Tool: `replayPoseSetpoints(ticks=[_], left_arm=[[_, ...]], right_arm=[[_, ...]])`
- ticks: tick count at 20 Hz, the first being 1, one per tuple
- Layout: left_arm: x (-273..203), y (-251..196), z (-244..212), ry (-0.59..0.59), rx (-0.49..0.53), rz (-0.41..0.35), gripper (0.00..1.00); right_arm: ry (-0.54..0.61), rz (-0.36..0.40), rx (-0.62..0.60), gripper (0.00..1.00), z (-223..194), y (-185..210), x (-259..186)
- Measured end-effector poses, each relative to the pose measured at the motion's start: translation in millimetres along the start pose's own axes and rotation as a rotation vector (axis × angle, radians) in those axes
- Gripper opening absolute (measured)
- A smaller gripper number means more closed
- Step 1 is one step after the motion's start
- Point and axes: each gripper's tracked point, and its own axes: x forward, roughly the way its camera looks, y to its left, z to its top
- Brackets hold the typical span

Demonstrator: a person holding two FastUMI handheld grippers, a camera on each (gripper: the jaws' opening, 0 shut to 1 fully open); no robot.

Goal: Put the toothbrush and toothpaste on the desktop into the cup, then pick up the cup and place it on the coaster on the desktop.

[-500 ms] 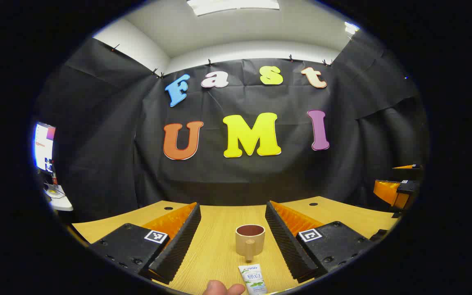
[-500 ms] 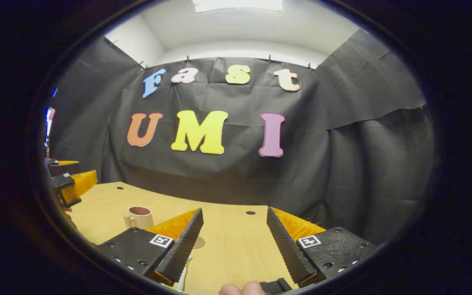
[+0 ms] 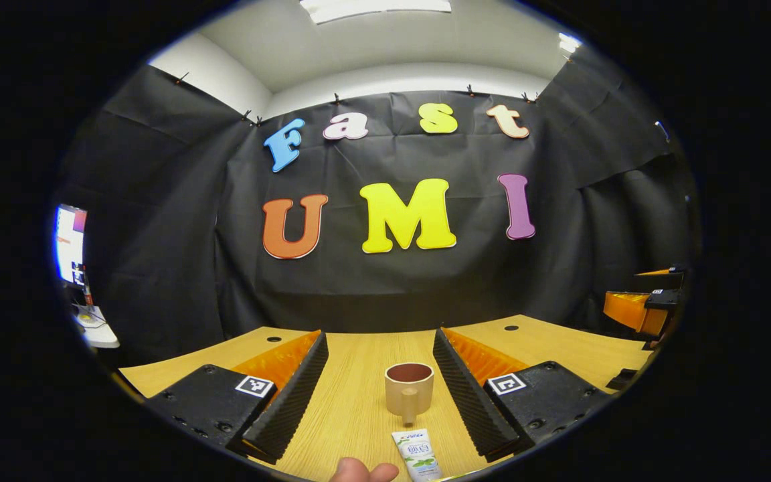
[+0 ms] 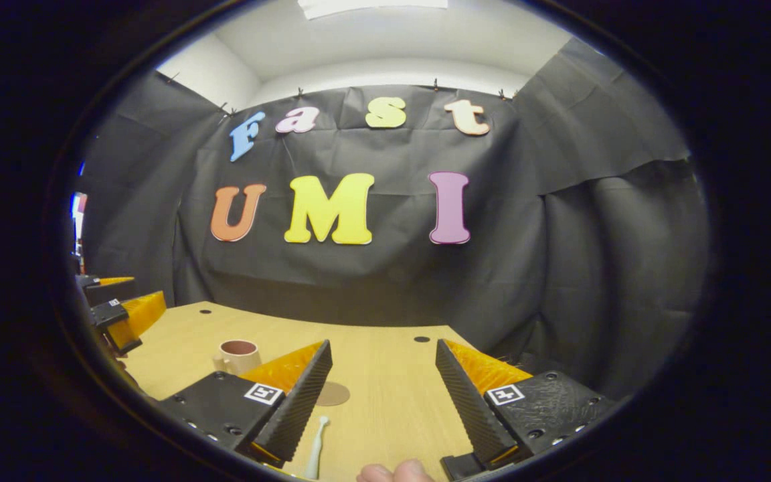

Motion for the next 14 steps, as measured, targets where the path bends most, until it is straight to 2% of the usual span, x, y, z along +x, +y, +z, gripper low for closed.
replayPoseSetpoints(ticks=[4, 14], left_arm=[[1.8, -2.4, -0.2, 0.001, 0.01, -0.006, 1.0], [5.4, -7.0, -28.7, 0.099, 0.014, -0.018, 1.0]], right_arm=[[-0.002, 0.0, -0.011, 0.94, 1.6, -1.4, -1.0], [0.048, 0.006, 0.016, 0.94, -17.9, 2.6, 7.3]])
